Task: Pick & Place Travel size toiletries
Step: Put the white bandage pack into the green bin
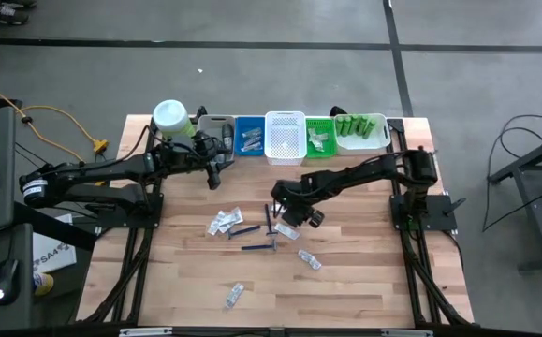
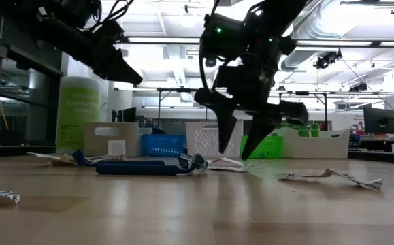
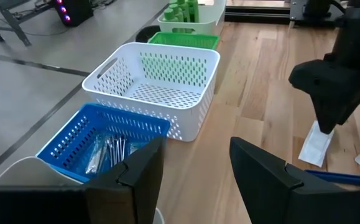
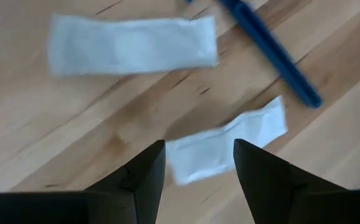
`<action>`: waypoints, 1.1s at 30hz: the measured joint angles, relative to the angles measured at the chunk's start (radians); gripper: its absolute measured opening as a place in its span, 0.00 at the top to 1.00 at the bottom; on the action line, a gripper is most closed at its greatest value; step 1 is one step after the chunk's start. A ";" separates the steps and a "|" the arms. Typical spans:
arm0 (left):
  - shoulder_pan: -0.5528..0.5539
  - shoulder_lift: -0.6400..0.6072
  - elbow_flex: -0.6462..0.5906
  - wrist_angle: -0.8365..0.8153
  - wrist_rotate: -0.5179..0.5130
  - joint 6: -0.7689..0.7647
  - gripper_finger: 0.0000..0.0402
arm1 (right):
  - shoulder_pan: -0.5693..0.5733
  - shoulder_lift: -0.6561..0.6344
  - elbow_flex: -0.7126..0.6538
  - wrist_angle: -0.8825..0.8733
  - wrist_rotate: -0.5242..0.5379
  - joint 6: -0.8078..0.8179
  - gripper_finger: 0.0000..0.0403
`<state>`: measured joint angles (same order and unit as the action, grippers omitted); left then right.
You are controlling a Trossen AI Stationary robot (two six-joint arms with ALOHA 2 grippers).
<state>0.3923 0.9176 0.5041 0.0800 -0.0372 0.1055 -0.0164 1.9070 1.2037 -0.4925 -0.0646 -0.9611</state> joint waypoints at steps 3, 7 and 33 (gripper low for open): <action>0.000 0.000 0.000 0.000 0.000 0.001 0.54 | -0.015 0.007 0.002 -0.015 -0.022 0.025 0.55; 0.000 0.000 0.000 0.000 0.000 0.003 0.54 | -0.028 0.015 0.000 -0.034 -0.023 0.025 0.55; 0.000 0.000 0.000 0.000 -0.001 0.003 0.54 | -0.007 0.016 -0.012 -0.063 0.016 0.091 0.81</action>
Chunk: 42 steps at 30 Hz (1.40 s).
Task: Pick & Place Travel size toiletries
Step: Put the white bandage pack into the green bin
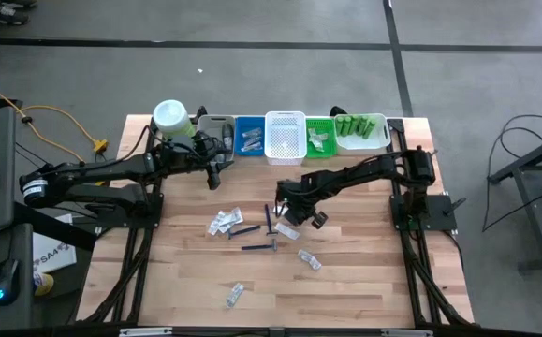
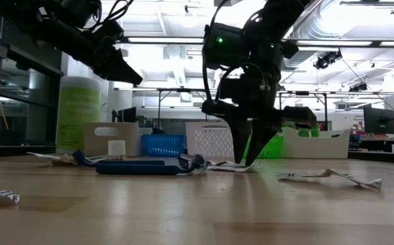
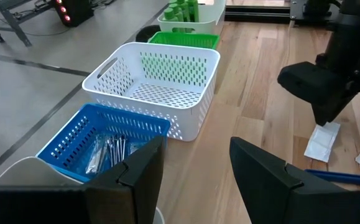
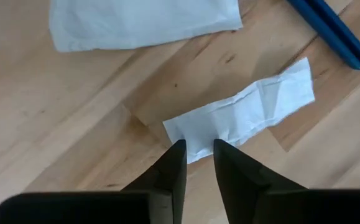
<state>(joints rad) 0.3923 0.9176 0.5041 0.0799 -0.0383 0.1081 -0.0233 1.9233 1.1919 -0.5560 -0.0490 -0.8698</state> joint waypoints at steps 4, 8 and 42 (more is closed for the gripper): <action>0.000 0.000 0.000 0.000 0.000 0.000 0.54 | 0.014 0.017 0.001 -0.008 0.066 -0.017 0.78; 0.000 0.000 0.000 -0.001 0.000 0.000 0.54 | 0.016 0.022 0.002 -0.003 0.046 -0.014 0.69; 0.000 0.000 0.000 -0.002 0.000 -0.001 0.54 | 0.024 0.026 -0.003 -0.052 0.022 0.207 0.96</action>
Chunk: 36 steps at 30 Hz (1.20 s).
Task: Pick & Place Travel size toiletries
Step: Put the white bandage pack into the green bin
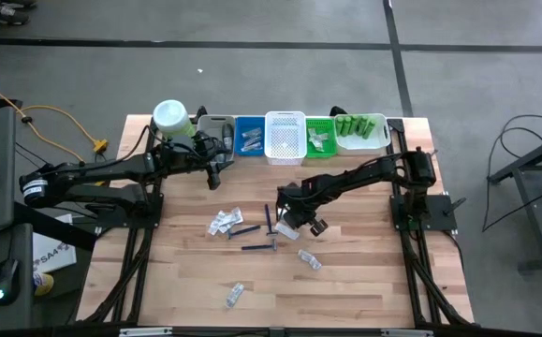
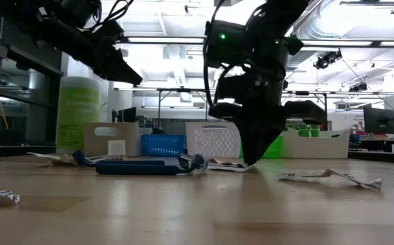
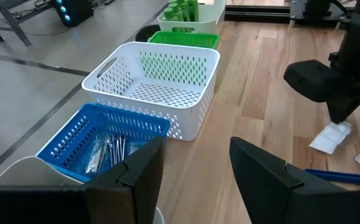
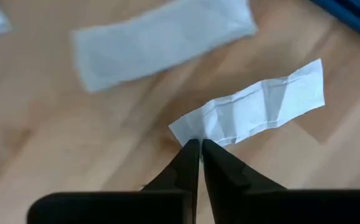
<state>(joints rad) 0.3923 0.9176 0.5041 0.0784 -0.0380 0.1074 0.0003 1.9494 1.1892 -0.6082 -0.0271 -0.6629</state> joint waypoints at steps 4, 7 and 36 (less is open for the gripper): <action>0.000 0.000 0.000 0.000 0.000 0.000 0.54 | -0.001 -0.001 0.000 0.005 0.049 0.013 0.92; 0.000 0.000 0.000 0.000 0.000 0.000 0.54 | -0.001 -0.001 0.000 0.005 0.052 0.051 0.92; 0.000 0.000 0.000 -0.006 0.000 0.000 0.54 | -0.123 -0.348 -0.003 -0.274 0.275 0.454 0.99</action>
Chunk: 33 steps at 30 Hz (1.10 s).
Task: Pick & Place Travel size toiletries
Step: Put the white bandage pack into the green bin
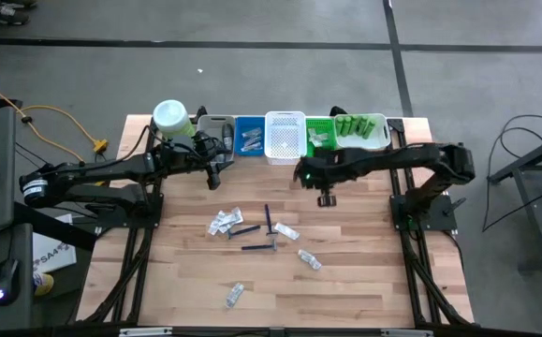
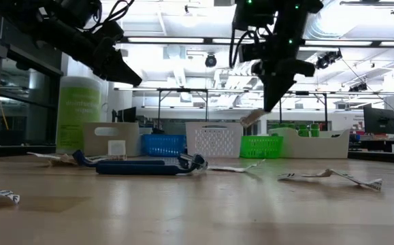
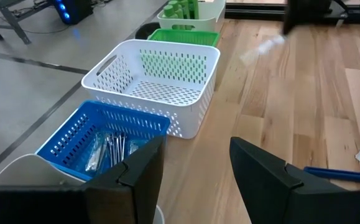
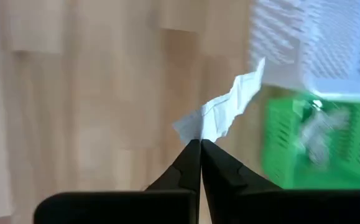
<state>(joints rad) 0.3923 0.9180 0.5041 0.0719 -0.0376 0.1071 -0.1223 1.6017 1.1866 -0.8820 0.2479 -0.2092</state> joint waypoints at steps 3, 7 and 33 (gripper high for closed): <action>0.000 0.000 0.000 0.002 0.000 0.000 0.54 | -0.058 -0.043 0.000 -0.016 0.024 0.006 0.99; 0.000 0.000 0.000 0.005 0.000 0.000 0.54 | -0.148 -0.056 0.001 -0.011 0.044 -0.006 0.99; 0.000 0.000 0.000 0.000 0.000 0.000 0.54 | -0.403 0.122 0.002 0.188 0.119 -0.169 0.68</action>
<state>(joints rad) 0.3923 0.9180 0.5041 0.0719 -0.0377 0.1074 -0.5253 1.7233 1.1885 -0.6938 0.3666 -0.3782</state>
